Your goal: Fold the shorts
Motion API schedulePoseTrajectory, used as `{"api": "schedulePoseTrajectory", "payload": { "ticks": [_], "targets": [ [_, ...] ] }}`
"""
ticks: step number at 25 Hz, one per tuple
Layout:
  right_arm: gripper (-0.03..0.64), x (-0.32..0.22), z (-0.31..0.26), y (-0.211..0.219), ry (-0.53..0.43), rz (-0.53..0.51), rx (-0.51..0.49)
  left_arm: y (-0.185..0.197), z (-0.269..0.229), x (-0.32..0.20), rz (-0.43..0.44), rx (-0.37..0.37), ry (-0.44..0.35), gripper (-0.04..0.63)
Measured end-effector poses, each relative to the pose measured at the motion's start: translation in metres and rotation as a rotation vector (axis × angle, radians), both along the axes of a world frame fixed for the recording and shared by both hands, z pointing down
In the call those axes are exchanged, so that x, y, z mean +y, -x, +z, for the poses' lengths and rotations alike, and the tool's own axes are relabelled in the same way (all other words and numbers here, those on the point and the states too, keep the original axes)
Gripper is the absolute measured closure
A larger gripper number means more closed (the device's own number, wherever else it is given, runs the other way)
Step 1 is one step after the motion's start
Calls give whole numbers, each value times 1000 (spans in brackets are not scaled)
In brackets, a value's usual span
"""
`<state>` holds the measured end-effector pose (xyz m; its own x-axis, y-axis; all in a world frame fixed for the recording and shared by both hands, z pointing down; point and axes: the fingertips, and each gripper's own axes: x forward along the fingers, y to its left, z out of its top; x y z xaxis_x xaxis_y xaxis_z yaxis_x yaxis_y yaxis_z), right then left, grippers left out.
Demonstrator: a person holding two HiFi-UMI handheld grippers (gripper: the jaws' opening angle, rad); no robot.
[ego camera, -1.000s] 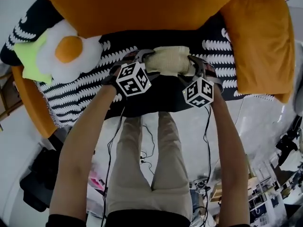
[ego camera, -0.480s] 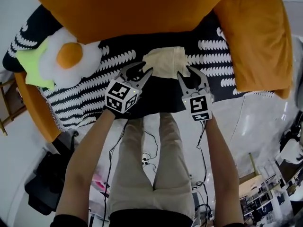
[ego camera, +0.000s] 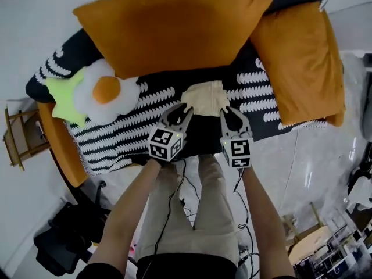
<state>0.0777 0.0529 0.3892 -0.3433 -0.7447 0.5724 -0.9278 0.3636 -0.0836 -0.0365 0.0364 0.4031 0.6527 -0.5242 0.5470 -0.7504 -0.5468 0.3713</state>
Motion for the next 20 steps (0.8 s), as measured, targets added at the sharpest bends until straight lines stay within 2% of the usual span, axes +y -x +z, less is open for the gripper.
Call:
{"api": "schedulePoseTrajectory", "payload": {
  "ticks": [2, 4, 7, 10, 12, 14, 15, 17, 20],
  "targets": [
    [555, 34, -71, 5, -12, 50, -36, 18, -79, 32, 0, 21, -17, 491],
    [555, 59, -148, 17, -63, 74, -34, 37, -158, 58, 18, 18, -58, 491],
    [557, 89, -268, 42, -172, 141, -26, 65, -277, 96, 85, -6, -181, 501],
    [560, 128, -383, 71, -305, 186, -16, 94, -374, 142, 122, 22, -272, 503],
    [565, 156, -448, 89, -393, 181, 53, 107, -417, 169, 199, 23, -319, 525],
    [572, 179, -502, 108, -427, 177, 118, 121, -456, 182, 311, -3, -388, 538],
    [575, 189, -527, 115, -442, 181, 131, 127, -479, 186, 340, 0, -418, 546],
    [598, 208, -578, 124, -503, 208, 132, 140, -529, 196, 336, 37, -468, 558],
    [600, 239, -637, 128, -595, 250, 107, 155, -596, 214, 257, 104, -567, 571]
  ]
}}
